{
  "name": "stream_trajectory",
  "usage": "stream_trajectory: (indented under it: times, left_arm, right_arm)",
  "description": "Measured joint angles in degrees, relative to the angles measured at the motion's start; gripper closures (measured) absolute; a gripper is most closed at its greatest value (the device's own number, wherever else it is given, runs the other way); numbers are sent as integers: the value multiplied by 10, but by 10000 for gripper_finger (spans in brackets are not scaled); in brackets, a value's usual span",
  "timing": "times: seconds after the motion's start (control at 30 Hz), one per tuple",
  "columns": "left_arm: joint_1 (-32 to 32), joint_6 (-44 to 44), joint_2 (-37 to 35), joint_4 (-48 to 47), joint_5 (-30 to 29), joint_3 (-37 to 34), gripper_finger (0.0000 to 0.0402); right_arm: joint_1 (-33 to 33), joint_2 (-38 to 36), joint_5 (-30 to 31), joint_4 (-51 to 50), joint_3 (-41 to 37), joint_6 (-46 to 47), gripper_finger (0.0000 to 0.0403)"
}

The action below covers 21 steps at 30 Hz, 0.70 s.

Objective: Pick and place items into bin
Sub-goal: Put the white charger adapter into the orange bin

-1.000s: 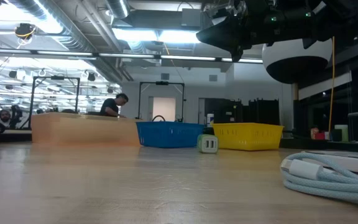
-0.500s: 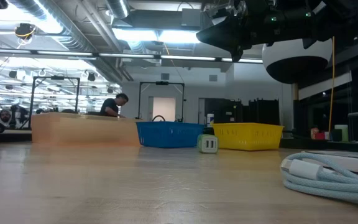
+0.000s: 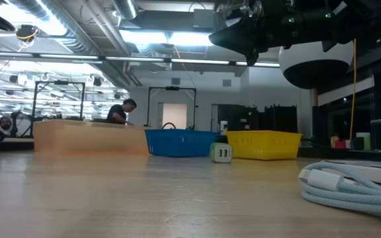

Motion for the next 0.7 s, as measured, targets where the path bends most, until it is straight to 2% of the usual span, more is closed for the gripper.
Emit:
stream_trajectory:
  times: [0.17,0.33,0.7]
  left_arm:
    - [0,14,0,0,11,0,183]
    - [0,19,0,0,12,0,218]
    - [0,84,-7,21,12,0,218]
  right_arm:
    - [0,0,0,0,0,0,402]
    - [0,0,0,0,0,0,402]
    - [0,0,0,0,0,0,402]
